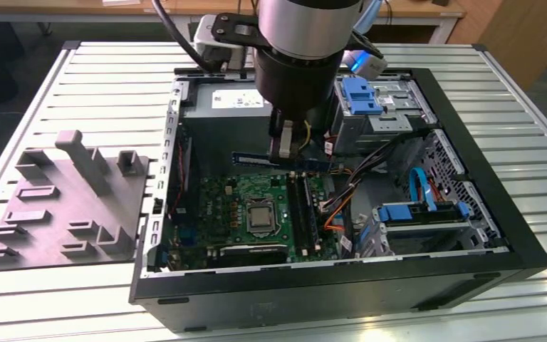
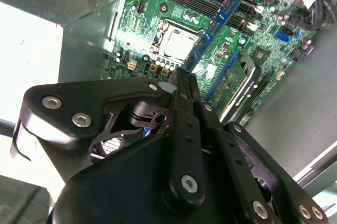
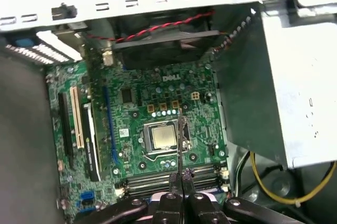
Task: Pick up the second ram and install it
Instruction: 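Insert the second ram into the second slot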
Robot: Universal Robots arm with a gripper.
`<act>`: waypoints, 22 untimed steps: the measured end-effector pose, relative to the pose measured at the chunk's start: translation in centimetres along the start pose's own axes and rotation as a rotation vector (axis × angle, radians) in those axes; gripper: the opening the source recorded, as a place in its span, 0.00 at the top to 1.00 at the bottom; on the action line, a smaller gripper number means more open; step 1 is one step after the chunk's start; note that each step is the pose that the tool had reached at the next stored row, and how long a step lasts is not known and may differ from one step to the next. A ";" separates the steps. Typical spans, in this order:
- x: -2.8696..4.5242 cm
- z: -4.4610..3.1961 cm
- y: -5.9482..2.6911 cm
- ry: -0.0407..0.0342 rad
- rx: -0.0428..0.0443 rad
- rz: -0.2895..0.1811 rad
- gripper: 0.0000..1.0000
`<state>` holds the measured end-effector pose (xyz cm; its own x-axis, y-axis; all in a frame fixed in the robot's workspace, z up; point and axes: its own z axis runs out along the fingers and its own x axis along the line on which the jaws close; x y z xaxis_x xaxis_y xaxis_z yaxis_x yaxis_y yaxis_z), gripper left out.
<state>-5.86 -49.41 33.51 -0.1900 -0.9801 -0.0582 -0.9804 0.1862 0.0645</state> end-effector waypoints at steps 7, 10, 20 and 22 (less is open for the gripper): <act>0.00 0.07 -0.01 -0.0083 0.0075 0.128 0.88; 0.00 0.10 -0.01 -0.0118 0.0107 0.181 0.88; 0.01 0.20 -0.01 -0.0235 0.0213 0.363 0.88; 0.01 0.22 -0.02 -0.0259 0.0233 0.399 0.88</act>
<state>-5.86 -49.41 33.29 -0.5571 -0.8284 -0.0582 -0.8302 0.5537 0.0645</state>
